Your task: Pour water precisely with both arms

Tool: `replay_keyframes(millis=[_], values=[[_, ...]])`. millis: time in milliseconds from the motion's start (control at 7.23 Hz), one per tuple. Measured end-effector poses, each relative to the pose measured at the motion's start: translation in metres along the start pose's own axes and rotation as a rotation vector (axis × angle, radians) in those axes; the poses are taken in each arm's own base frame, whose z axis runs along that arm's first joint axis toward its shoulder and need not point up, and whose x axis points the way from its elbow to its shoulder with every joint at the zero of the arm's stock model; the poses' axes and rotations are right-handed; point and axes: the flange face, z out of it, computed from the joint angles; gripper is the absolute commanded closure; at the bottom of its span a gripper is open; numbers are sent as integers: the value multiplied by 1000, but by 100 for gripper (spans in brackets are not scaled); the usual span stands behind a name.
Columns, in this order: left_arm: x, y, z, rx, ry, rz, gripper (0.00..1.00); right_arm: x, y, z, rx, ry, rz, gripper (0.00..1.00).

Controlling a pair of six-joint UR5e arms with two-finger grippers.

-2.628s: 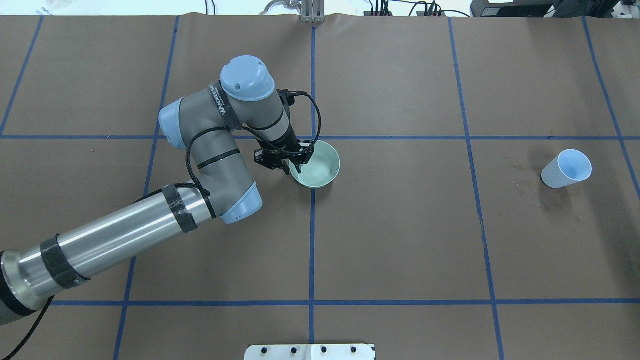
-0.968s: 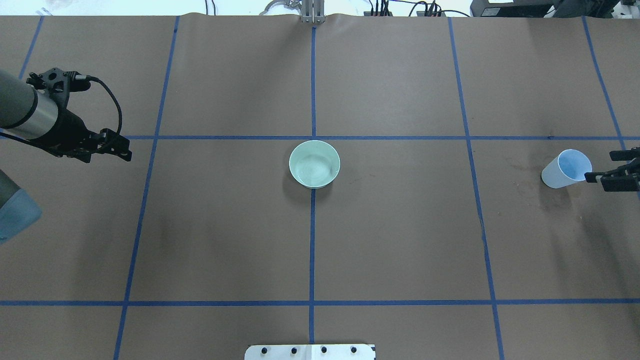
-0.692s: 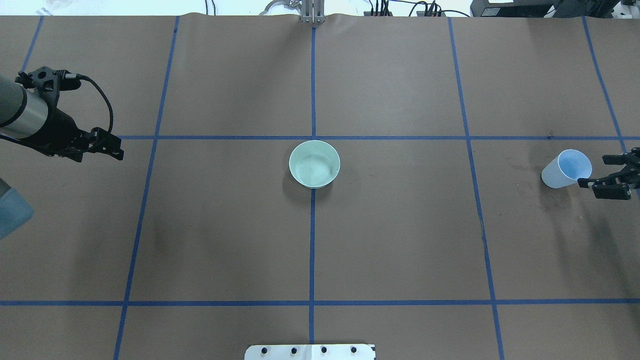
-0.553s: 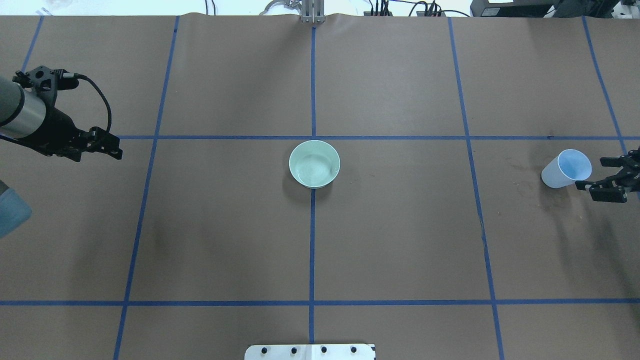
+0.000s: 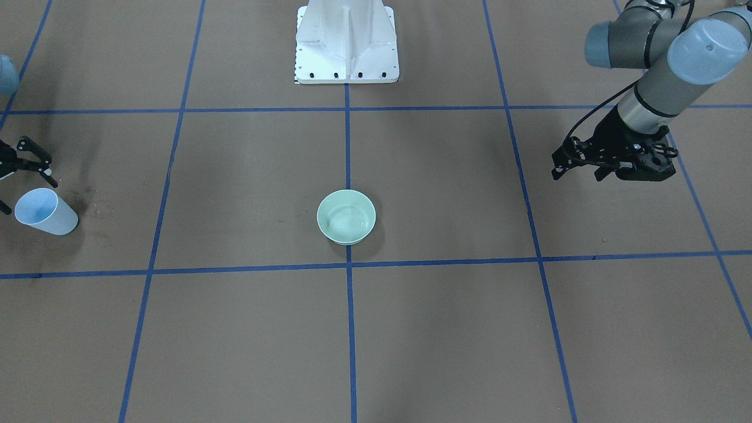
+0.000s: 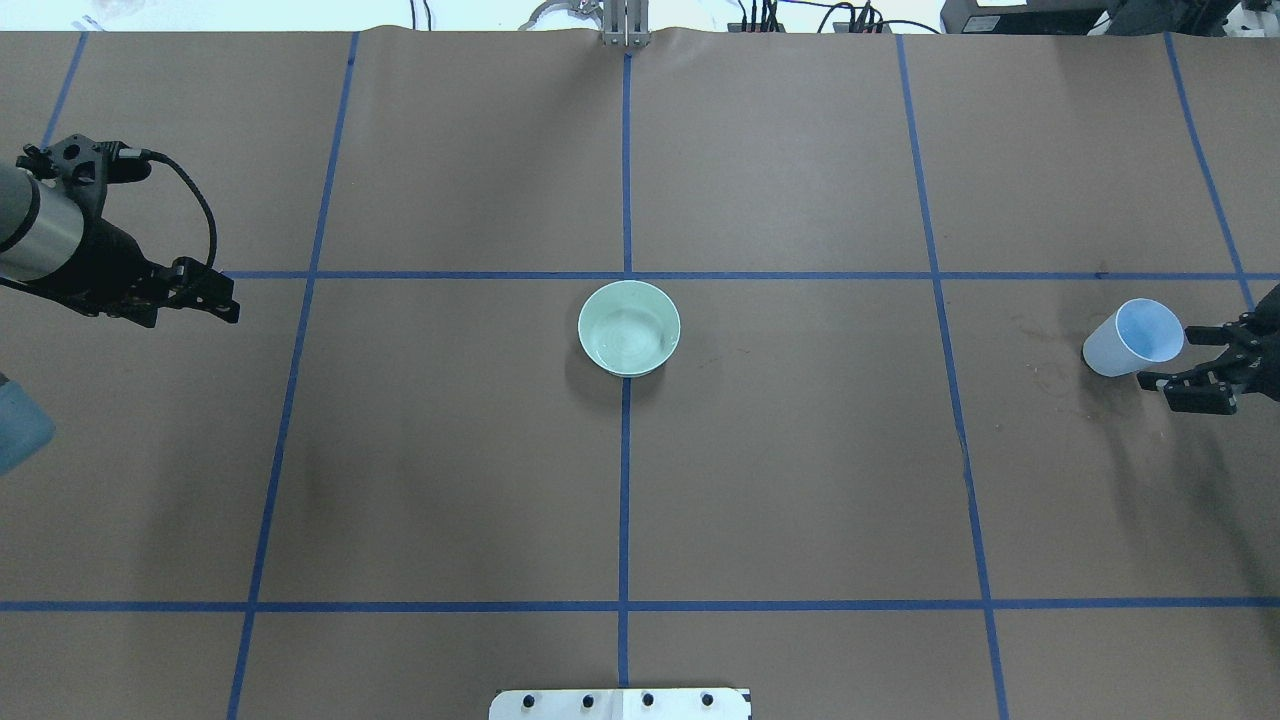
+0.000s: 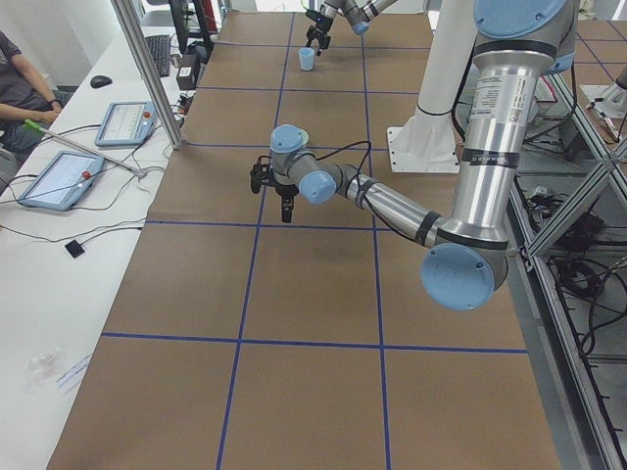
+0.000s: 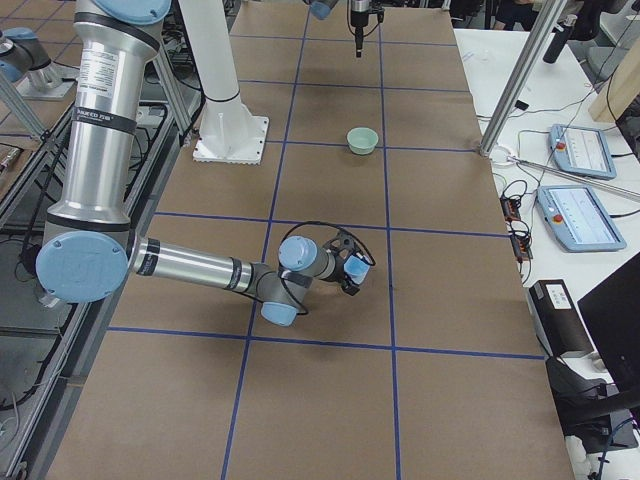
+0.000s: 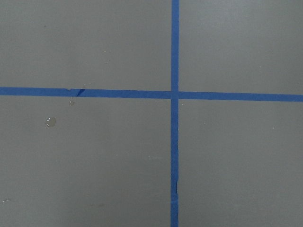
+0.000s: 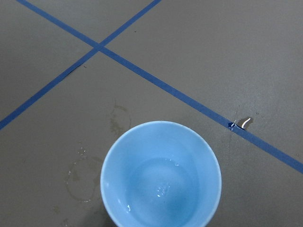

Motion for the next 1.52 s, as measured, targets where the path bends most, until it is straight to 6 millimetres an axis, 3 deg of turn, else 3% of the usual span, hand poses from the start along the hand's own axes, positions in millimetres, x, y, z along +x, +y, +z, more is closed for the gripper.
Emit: replay_keyframes(millis=[692,830,968,1522], values=[[-13,5,-1,19,-14,-5,0,-2,-19,29,14,-6,18,3],[-14,5,0,22,-17,-7,0,-3,-22,31,16,-7,19,23],[-13,4,0,23,-18,-8,0,-4,-23,31,19,-9,18,36],[-10,3,-1,27,-14,-26,0,-7,-23,21,63,-28,-6,45]])
